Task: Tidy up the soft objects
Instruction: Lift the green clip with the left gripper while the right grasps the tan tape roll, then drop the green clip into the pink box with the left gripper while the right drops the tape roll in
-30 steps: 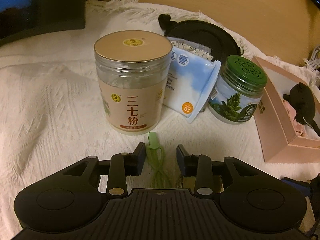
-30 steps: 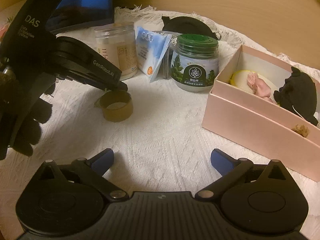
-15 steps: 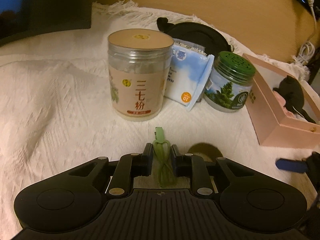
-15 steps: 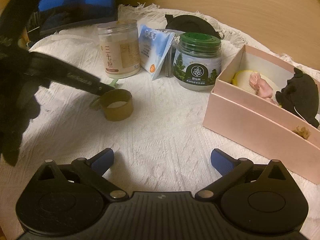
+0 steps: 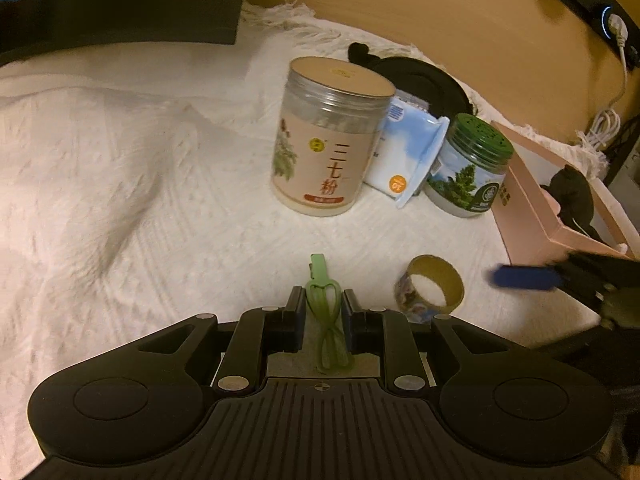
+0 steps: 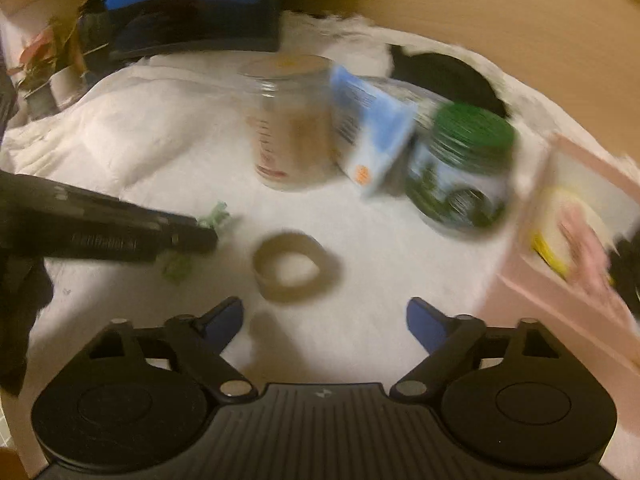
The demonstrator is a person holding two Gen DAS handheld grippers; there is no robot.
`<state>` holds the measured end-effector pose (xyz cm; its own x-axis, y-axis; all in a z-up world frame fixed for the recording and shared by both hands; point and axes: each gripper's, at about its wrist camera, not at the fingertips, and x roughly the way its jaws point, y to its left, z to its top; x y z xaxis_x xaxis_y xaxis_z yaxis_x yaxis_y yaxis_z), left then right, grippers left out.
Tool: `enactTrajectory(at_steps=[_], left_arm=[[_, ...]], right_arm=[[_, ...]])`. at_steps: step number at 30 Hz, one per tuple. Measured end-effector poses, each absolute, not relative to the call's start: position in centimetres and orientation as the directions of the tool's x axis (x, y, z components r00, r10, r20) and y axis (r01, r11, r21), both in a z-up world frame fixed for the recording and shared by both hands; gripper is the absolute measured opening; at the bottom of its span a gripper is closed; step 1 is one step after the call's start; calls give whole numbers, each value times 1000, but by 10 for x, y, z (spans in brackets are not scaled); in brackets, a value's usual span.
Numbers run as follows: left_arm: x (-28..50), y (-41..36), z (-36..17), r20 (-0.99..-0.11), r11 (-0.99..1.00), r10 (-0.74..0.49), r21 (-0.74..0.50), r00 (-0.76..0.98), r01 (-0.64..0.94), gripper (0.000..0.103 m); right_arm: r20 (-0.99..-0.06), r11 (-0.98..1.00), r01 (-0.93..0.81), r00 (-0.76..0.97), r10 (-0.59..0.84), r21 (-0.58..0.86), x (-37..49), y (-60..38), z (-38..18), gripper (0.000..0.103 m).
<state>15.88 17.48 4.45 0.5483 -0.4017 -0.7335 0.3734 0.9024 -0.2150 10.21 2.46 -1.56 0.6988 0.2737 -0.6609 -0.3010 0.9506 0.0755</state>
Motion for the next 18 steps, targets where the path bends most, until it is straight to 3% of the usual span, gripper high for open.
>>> enactTrajectory(at_steps=[1,5,6,13,18], left_arm=[[159,177,45,-735,903,-401,-216,547,372,22],[159,184,43,-737,903,-407,-236,539,359,22],[159,186,43,-737,903,-409,-240,537,358,22],[152,174,46,-733,879,-452,-266,509,396,22],[130,138,52,-726,795,-548,-298,415,528,22]], right_arm=[[-666,948,-310,693,277,72,108,31,-15,77],[-691,942,-331,669,274,54,121,42,-14,46],[-692,942,-332,667,276,55,121,42,-12,44],[-662,952,-295,698,273,82,90,14,10,44],[-660,968,-236,714,232,85,43,-31,18,44]])
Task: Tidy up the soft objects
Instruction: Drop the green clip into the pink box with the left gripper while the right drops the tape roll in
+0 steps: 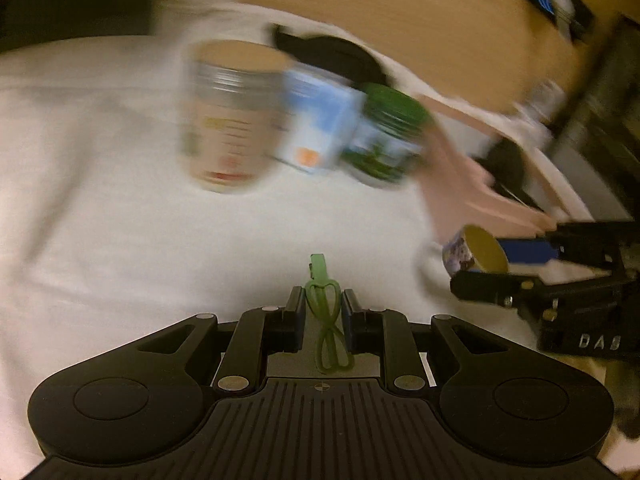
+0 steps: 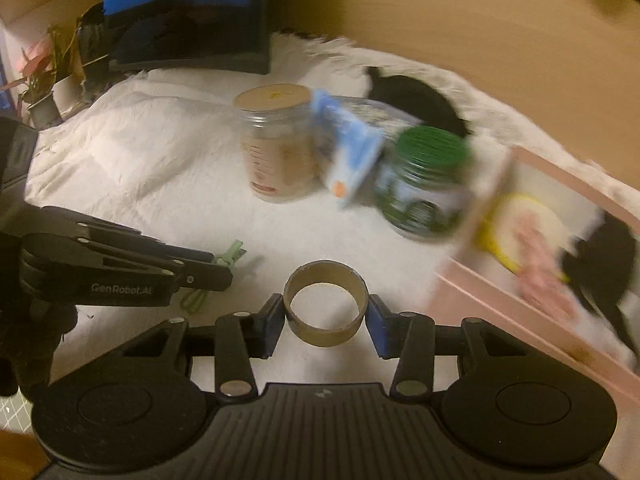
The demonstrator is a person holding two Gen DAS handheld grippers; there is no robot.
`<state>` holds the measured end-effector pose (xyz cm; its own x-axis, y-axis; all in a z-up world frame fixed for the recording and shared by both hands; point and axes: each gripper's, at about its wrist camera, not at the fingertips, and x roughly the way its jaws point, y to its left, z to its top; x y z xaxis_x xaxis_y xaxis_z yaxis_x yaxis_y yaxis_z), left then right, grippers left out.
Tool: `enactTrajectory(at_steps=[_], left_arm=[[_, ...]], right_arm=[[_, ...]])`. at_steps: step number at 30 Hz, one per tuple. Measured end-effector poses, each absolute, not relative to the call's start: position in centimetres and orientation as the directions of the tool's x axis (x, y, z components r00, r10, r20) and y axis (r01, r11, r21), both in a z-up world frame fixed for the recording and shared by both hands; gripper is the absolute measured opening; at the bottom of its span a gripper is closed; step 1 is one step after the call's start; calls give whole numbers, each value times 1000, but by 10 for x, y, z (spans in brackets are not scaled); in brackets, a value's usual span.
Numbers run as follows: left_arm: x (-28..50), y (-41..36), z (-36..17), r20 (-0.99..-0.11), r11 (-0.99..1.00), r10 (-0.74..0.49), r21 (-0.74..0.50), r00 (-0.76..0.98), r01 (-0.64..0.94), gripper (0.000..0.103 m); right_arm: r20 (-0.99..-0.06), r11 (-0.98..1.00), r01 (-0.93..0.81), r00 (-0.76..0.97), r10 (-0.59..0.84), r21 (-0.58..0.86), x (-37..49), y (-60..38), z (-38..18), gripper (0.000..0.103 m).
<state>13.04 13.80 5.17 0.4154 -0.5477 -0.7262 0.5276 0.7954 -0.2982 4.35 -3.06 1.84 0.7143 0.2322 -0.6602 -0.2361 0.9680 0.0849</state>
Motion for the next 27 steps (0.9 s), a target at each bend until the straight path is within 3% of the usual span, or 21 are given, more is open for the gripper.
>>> enactTrajectory(at_steps=[7,11,18,24,27], left_arm=[[93,63,57,-729,613,-657,-368,191,699,22],[80,24,77,-707,517,-696,-373,124,770,22],[103,-17,130,-615,479,-765,-345,191,808,22],[150,-54,144,-569,548,-766,-334,300,767,22],[177,-68,132,-558,570,-775,-417,296,708,23]], right_arm=[[-688,995,-39,719,92,92,-15,-103,15,44],[-659,996,56,752,8,76,-41,-135,26,44],[-576,987,141,815,-70,80,-65,-167,49,44],[-569,980,165,819,-75,110,-66,-175,43,44],[-566,980,168,820,-81,104,-65,-175,41,44]])
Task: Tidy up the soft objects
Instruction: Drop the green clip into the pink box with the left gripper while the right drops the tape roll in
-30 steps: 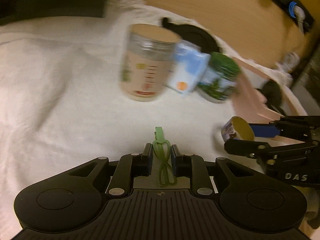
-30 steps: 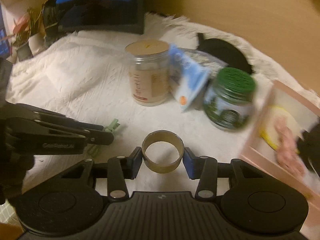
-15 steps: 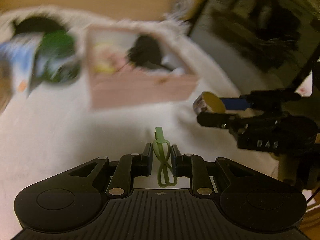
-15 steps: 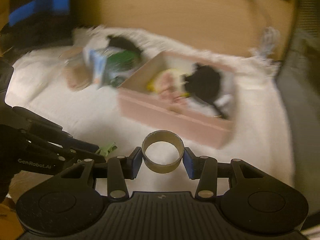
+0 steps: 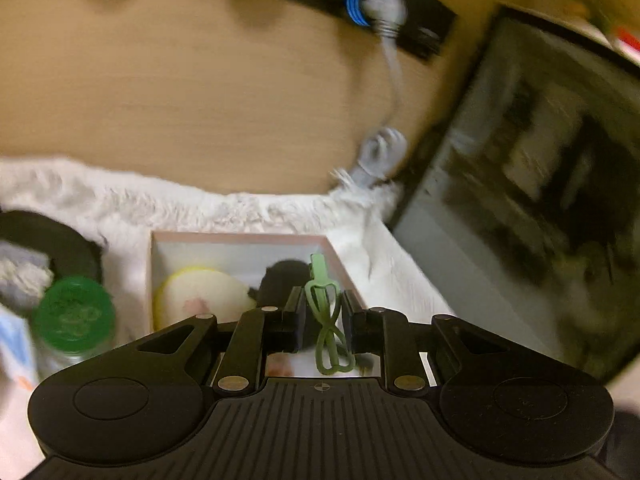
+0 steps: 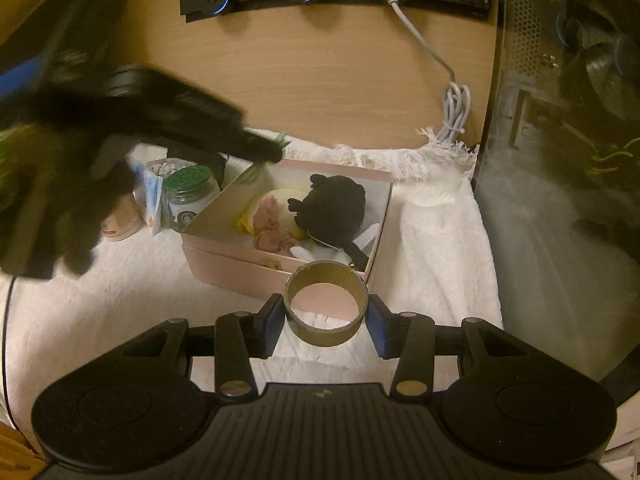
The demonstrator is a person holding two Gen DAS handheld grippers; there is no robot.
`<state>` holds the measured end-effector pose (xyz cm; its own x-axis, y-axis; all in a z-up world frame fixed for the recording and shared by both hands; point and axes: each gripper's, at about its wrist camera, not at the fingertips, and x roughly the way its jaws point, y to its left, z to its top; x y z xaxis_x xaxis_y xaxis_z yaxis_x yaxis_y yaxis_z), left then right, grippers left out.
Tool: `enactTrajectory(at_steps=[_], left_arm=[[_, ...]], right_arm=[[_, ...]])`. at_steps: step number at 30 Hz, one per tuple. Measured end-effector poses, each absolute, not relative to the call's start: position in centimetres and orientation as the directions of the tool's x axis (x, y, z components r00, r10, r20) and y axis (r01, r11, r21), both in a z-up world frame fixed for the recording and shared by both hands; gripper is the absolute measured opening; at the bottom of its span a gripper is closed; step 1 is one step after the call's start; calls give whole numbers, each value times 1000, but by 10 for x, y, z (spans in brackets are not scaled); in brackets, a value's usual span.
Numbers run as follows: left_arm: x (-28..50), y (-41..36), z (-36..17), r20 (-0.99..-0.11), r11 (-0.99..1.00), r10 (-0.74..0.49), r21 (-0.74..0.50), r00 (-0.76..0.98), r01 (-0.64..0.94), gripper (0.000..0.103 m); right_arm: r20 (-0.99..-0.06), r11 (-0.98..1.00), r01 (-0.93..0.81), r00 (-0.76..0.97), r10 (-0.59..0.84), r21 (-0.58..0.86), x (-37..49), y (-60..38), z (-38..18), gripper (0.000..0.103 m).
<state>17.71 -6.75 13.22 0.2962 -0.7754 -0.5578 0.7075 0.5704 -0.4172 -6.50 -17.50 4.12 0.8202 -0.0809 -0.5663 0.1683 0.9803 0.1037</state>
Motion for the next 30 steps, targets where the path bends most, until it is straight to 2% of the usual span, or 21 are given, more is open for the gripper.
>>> enactTrajectory(at_steps=[1,3,5,7,11,19,25,27,30], left_arm=[[188,-73,123,-575,584,-771,-466,274,665,23],[207,-86,99,-679,641,-705,-484,207,596,22],[208,-95,80,-738,667,-643,-407,206,624,22],[200,-97,70,-753,668,-613,-330,240,667,22],[193,-81,74,-674,654,-676,-364,296,663,22],[205,-29,107,-475,577,-814,-598,334,556,22],[218,-44,113,-553,611,-776,-537,304,582,22],[229,-53,104,-610,640,-744,-536,271,550,22],[233,-59,94,-640,656,-721,-507,266,559,22]], right_arm=[[-566,980,170,820,-83,103,-65,-175,41,44],[-570,979,179,817,-89,103,-62,-176,39,44],[-576,977,185,812,-92,105,-61,-177,37,44],[-580,978,185,809,-94,100,-60,-177,36,44],[-582,981,169,809,-84,93,-48,-179,36,44],[-553,991,112,832,-56,69,13,-181,49,44],[-614,993,89,789,-24,75,82,-179,26,44],[-661,995,76,750,-14,65,100,-177,14,51],[-676,993,109,736,-43,56,95,-174,9,53]])
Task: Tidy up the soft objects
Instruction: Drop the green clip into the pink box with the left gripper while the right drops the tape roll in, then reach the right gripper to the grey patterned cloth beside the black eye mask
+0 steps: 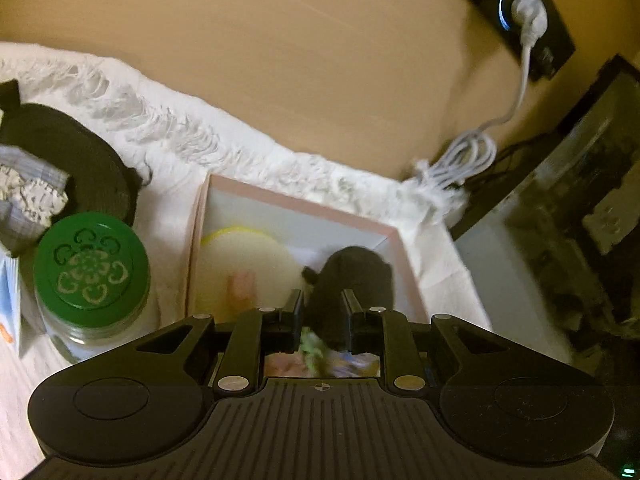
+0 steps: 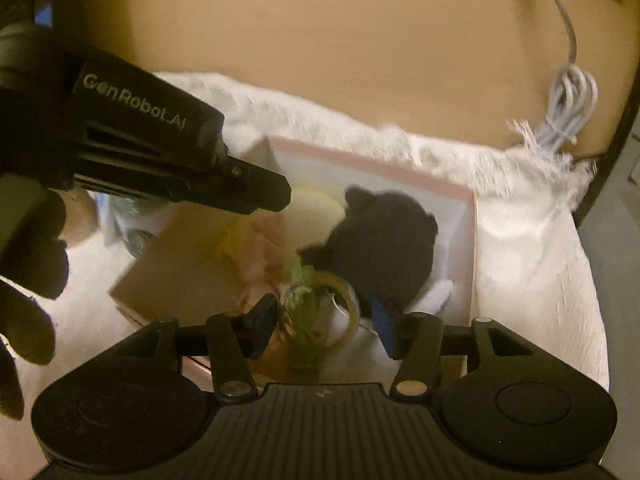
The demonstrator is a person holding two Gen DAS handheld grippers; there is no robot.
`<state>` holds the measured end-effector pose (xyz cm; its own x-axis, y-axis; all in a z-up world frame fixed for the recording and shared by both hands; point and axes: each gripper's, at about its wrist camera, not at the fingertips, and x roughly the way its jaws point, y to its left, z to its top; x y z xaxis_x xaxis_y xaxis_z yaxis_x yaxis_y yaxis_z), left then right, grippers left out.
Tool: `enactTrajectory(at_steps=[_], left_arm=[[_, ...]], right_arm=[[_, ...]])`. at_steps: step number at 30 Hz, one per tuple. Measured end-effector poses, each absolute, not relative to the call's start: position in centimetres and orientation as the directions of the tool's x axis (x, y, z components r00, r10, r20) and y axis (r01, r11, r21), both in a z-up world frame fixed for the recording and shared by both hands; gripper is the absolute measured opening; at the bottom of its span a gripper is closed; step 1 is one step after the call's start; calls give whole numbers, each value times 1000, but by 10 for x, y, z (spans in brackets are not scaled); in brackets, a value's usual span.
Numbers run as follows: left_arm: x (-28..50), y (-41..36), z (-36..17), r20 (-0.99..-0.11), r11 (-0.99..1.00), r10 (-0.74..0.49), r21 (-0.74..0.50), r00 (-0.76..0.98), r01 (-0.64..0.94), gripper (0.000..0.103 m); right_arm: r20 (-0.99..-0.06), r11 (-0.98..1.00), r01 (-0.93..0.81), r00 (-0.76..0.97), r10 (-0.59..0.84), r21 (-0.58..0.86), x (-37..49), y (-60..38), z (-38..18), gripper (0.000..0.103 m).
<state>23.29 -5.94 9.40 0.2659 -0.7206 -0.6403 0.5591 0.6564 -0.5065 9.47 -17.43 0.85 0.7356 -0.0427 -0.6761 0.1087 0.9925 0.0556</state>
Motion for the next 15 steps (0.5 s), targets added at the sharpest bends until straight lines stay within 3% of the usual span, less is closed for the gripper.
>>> enactTrajectory(at_steps=[1,3,4,7,11,15], left_arm=[[230,-59,94,-635,653,-721,-487,278,580,22],[225,-57,93,-617,641,-728,-458,298,616,22],[222,-56,94,-605,635,-732,-442,313,633,22],[215,-54,96,-586,625,-738,-408,335,665,22],[222,-33,102,-585,640,-742,-475,328,604,22],[236,11,127,-565,666,-729,-457,386,589,22]], right_arm=[[-658,992,112,752,-45,60,86,-175,10,55],[-617,991,125,784,-65,54,65,-174,16,71],[-593,990,133,801,-80,47,53,-174,18,73],[-583,988,150,806,-100,38,37,-176,24,74],[-567,980,194,813,-130,54,36,-178,43,74],[-541,978,188,834,-111,88,58,-169,82,74]])
